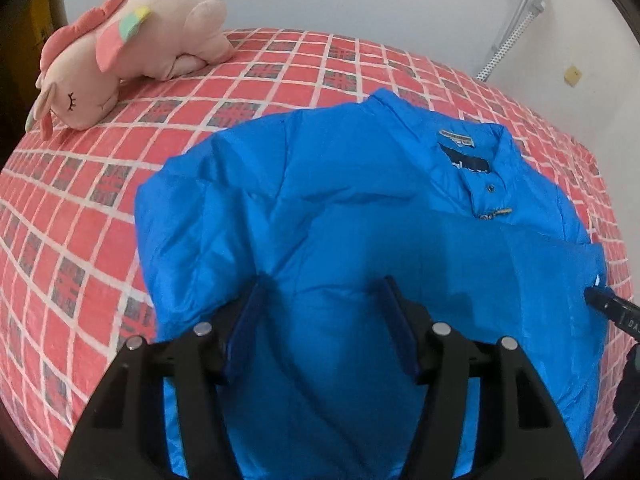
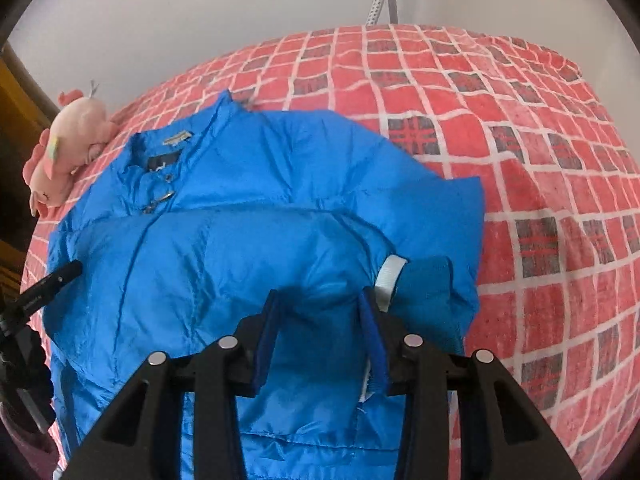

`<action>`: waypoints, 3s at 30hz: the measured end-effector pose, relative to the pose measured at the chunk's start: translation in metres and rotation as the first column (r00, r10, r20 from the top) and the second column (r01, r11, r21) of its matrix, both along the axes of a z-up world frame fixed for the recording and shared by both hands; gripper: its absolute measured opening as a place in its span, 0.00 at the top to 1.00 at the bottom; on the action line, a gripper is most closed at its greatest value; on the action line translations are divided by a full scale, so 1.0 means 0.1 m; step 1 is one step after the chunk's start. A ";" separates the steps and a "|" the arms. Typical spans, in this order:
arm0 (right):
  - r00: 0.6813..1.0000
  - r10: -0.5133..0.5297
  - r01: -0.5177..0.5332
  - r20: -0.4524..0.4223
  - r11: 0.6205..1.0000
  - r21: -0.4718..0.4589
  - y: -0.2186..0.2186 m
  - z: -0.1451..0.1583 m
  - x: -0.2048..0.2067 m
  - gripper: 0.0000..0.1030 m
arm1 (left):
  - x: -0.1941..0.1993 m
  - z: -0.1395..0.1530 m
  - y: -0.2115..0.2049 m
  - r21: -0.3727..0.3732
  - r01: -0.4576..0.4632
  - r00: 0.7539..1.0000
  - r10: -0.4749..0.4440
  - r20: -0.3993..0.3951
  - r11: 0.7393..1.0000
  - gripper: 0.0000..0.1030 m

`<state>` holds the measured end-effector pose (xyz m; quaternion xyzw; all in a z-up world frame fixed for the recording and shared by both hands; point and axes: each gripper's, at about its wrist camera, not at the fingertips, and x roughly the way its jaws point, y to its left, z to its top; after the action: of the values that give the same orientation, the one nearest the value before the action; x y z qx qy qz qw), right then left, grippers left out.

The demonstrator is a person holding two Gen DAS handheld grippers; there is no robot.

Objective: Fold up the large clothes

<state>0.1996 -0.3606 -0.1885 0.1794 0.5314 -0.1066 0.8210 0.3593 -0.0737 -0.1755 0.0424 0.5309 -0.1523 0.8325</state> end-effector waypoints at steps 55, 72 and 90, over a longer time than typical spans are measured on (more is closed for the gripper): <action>0.992 0.041 0.017 -0.122 0.898 0.439 0.87 -0.28 -3.33 0.55 | -3.24 -0.02 2.11 -0.130 -0.149 0.932 0.095 -0.351 0.980 0.32; 0.997 0.061 -0.032 -0.056 0.906 0.422 0.88 -0.09 -3.26 0.90 | -3.18 0.09 2.05 -0.184 -0.131 0.937 0.061 -0.344 0.974 0.90; 0.983 0.065 -0.135 0.171 0.889 0.438 0.49 0.95 -2.75 0.90 | -2.61 1.16 1.71 -0.318 -0.020 0.991 -0.023 -0.131 0.948 0.94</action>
<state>-0.0754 -0.3120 -0.0933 0.3437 0.4860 0.0749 0.8000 0.0984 0.0977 -0.0599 -0.1025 0.5537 -0.2392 0.7910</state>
